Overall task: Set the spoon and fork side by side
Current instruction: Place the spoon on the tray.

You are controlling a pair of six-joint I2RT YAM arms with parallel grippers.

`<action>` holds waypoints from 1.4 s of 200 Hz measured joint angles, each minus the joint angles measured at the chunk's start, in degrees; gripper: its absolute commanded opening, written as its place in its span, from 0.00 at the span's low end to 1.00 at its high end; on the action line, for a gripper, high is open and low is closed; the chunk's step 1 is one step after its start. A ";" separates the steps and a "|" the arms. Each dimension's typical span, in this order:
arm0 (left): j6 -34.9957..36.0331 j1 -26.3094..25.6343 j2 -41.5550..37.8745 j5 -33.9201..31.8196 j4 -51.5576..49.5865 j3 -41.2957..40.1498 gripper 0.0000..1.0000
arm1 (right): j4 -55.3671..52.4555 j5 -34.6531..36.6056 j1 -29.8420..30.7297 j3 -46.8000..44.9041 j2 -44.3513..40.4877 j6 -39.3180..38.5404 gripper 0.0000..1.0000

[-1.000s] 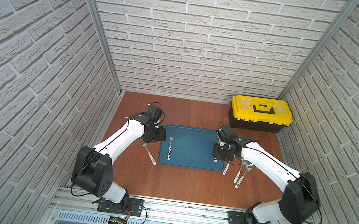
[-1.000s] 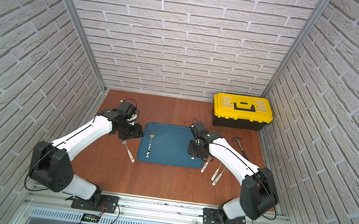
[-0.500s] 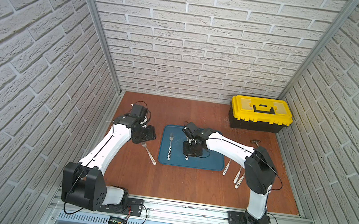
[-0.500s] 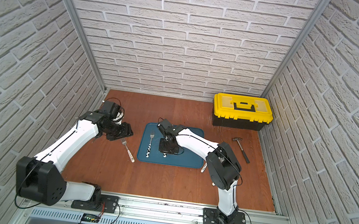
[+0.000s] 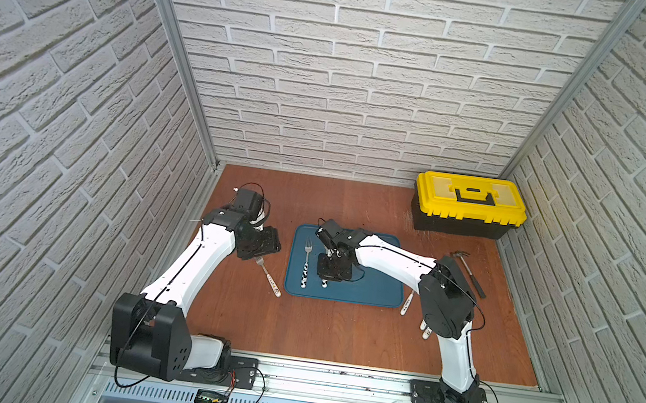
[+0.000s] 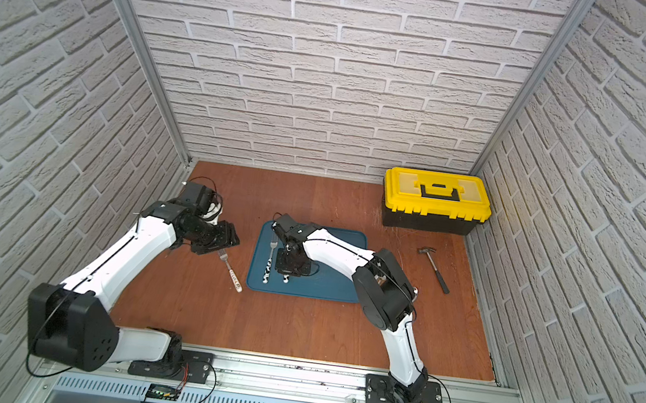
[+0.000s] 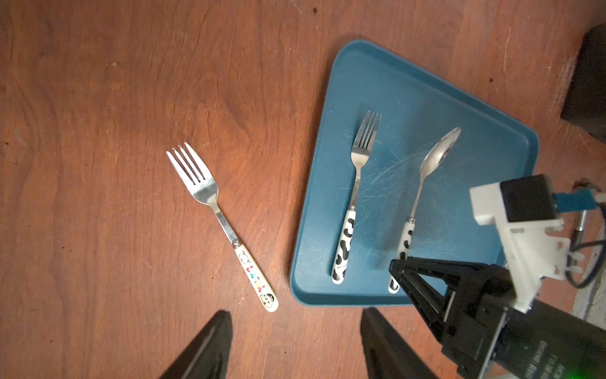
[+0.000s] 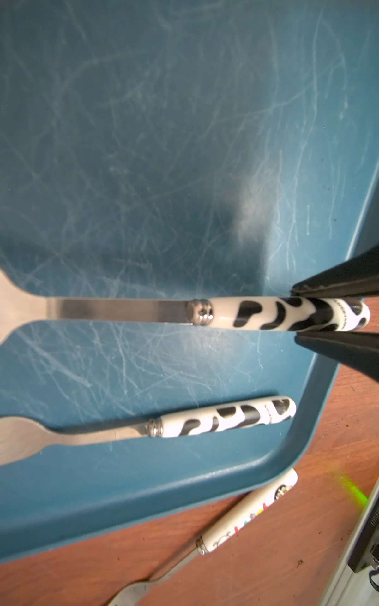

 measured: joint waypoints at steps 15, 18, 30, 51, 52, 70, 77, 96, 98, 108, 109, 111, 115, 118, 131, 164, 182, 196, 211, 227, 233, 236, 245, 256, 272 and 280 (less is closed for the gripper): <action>0.13 0.00 0.00 0.15 0.02 0.00 0.67 | 0.00 -0.17 0.28 1.03 0.68 0.26 0.16; 0.15 0.00 0.00 0.15 0.02 -0.02 0.67 | 0.02 -0.24 0.39 1.27 0.87 0.33 0.16; 0.17 0.00 0.00 0.35 0.00 -0.02 0.67 | 0.00 -0.33 0.72 2.12 1.75 0.66 0.16; 0.20 0.00 0.00 0.52 0.04 -0.02 0.67 | 0.02 -0.37 1.44 3.06 3.19 1.31 0.16; 0.20 0.00 0.00 0.52 0.02 -0.02 0.67 | 0.02 -0.37 1.51 3.08 3.28 1.31 0.16; 0.22 0.00 0.00 0.57 0.02 -0.02 0.67 | -0.07 -0.28 2.10 3.13 3.58 1.99 0.16; 0.26 0.00 0.00 0.57 0.02 -0.04 0.67 | -0.07 -0.24 2.27 3.13 3.58 2.32 0.16; 0.33 0.00 0.00 0.63 0.02 -0.04 0.67 | 0.02 -0.07 2.51 3.26 3.58 2.82 0.17; 0.33 0.00 0.00 0.63 0.02 -0.04 0.67 | 0.00 -0.04 2.54 3.26 3.58 2.86 0.17; 0.33 0.00 0.00 0.72 0.02 -0.04 0.68 | -0.09 0.04 2.56 3.37 3.58 3.26 0.17; 0.33 0.00 0.00 0.72 0.02 -0.04 0.68 | -0.07 0.07 2.56 3.39 3.58 3.28 0.17; 0.33 0.00 0.00 0.74 0.02 -0.04 0.67 | -0.07 0.09 2.56 3.43 3.58 3.45 0.17; 0.33 0.00 0.00 0.76 0.04 -0.04 0.67 | -0.07 0.13 2.56 3.45 3.58 3.65 0.19; 0.33 0.00 0.00 0.76 0.02 -0.04 0.68 | -0.09 0.15 2.56 3.50 3.58 3.80 0.20; 0.33 0.00 0.00 0.81 0.04 -0.04 0.68 | -0.15 0.39 2.56 3.67 3.58 4.17 0.20; 0.33 0.00 -0.13 0.87 0.04 -0.09 0.68 | -0.28 1.46 2.58 4.09 3.61 5.11 0.20; 0.33 0.00 -0.35 0.90 0.07 -0.11 0.68 | -0.66 1.86 2.58 4.76 4.22 5.18 0.20; 0.33 0.00 -0.37 0.92 0.04 -0.11 0.68 | -0.61 1.90 2.60 5.11 5.14 5.22 0.20; 0.33 0.00 -0.37 0.96 0.04 -0.11 0.68 | -0.66 2.03 2.60 5.14 6.05 5.35 0.20; 0.33 0.00 -0.37 0.96 0.02 -0.11 0.68 | -0.85 2.12 2.62 5.60 6.12 5.40 0.20; 0.35 0.00 -0.37 0.96 0.04 -0.11 0.68 | -0.74 2.12 2.64 5.60 6.21 5.42 0.20; 0.33 0.00 -0.37 0.98 0.04 -0.11 0.68 | -0.76 2.12 2.64 5.60 6.21 5.46 0.20; 0.33 0.00 -0.39 0.96 0.07 -0.11 0.68 | -0.74 2.12 2.64 5.60 6.21 5.57 0.20; 0.33 0.02 -0.42 0.98 0.09 -0.15 0.68 | -0.74 2.12 2.64 5.62 6.23 5.60 0.20; 0.35 0.04 -0.46 0.98 0.09 -0.22 0.68 | -0.85 2.10 2.67 5.77 6.27 5.62 0.21; 0.35 0.04 -0.48 0.98 0.11 -0.22 0.68 | -0.90 2.12 2.67 5.79 6.27 5.62 0.22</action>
